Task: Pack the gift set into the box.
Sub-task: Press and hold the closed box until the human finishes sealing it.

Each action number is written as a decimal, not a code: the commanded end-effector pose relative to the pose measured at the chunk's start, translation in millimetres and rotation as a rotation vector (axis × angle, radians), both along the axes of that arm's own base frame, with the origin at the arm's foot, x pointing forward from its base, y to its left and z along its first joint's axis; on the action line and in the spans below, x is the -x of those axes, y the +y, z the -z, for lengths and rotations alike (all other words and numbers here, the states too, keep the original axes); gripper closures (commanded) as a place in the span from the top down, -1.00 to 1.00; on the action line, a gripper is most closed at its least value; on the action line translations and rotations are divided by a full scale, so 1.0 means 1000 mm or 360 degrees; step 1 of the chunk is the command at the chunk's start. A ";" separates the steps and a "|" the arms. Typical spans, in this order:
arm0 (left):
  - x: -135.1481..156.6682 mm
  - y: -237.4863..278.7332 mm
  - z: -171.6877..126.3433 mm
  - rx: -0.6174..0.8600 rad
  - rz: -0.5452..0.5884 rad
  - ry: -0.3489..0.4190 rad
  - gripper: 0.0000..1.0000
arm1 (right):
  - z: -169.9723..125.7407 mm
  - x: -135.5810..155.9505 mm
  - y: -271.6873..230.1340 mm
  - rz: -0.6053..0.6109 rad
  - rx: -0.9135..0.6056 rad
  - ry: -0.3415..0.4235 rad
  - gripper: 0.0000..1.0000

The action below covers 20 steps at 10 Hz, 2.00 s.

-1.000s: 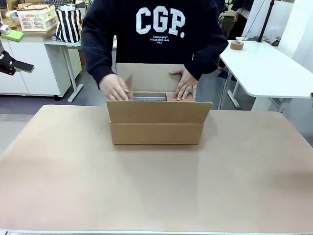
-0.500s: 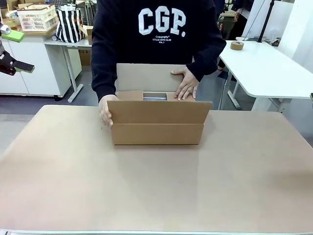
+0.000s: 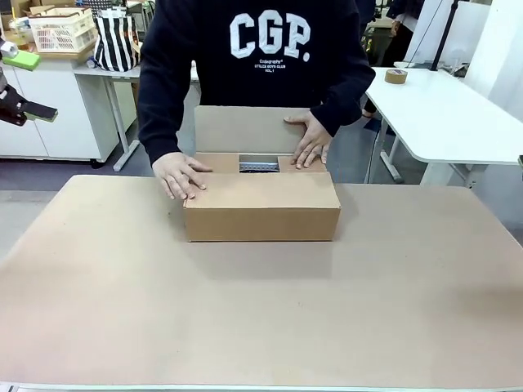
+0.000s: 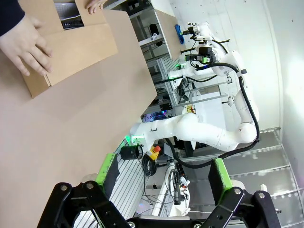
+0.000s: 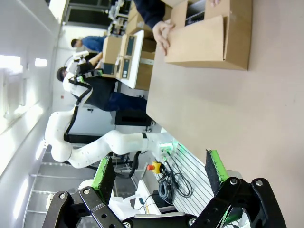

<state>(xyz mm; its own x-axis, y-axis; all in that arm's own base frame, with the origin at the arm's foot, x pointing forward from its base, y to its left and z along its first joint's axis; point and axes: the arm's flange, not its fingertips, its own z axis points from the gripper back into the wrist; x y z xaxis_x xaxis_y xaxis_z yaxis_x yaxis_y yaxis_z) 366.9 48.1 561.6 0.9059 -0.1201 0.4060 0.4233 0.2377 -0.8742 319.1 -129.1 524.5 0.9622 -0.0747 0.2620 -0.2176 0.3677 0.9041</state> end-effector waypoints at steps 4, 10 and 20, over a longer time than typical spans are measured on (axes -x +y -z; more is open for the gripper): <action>0.001 0.001 -0.001 -0.0009 0.0004 0.0001 1.00 | -0.003 0.000 -0.002 -0.0012 -0.0002 -0.0019 1.00; 0.001 0.001 -0.001 -0.0009 0.0004 0.0001 1.00 | -0.003 0.000 -0.002 -0.0012 -0.0002 -0.0019 1.00; 0.001 0.001 -0.001 -0.0009 0.0004 0.0001 1.00 | -0.003 0.000 -0.002 -0.0012 -0.0002 -0.0019 1.00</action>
<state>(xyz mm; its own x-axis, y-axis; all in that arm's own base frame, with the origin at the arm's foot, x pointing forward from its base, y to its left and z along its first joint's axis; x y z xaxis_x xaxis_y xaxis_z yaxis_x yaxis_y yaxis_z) 366.9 48.1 561.6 0.9059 -0.1201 0.4060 0.4233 0.2377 -0.8742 319.1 -129.1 524.5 0.9622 -0.0746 0.2619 -0.2176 0.3676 0.9042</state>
